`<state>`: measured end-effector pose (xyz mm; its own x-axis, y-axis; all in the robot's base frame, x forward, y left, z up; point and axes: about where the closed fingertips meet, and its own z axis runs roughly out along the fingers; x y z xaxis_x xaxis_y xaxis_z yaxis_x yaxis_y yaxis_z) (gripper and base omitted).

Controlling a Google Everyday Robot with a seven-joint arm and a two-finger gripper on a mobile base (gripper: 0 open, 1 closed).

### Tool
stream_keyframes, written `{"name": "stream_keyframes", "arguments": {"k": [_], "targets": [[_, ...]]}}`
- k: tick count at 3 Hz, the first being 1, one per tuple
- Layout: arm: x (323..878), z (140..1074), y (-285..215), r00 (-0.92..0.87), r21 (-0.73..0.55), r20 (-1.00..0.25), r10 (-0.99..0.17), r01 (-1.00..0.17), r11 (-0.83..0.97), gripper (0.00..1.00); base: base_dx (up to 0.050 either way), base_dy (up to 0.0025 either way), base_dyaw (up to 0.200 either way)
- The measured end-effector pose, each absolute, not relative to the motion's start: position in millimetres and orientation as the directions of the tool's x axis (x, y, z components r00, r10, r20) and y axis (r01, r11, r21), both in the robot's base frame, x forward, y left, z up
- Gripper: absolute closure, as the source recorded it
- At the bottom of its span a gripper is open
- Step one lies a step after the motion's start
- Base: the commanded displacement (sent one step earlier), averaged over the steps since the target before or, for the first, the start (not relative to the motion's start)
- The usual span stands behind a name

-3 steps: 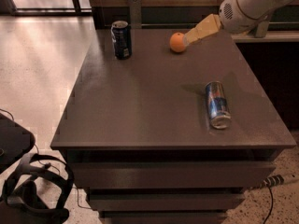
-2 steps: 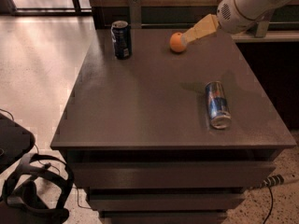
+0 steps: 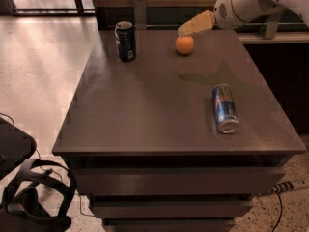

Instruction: Pick orange

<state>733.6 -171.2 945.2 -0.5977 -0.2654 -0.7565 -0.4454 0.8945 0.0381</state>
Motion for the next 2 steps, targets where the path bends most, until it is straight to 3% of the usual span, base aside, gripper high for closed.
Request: {"name": "stream_keyframes", "arguments": {"k": [2], "targets": [[798.6,935.1,-133.3,-0.469,0.038,-0.835,-0.288,-0.572,0.820,0.00,0.000,0.00000,0.000]]}}
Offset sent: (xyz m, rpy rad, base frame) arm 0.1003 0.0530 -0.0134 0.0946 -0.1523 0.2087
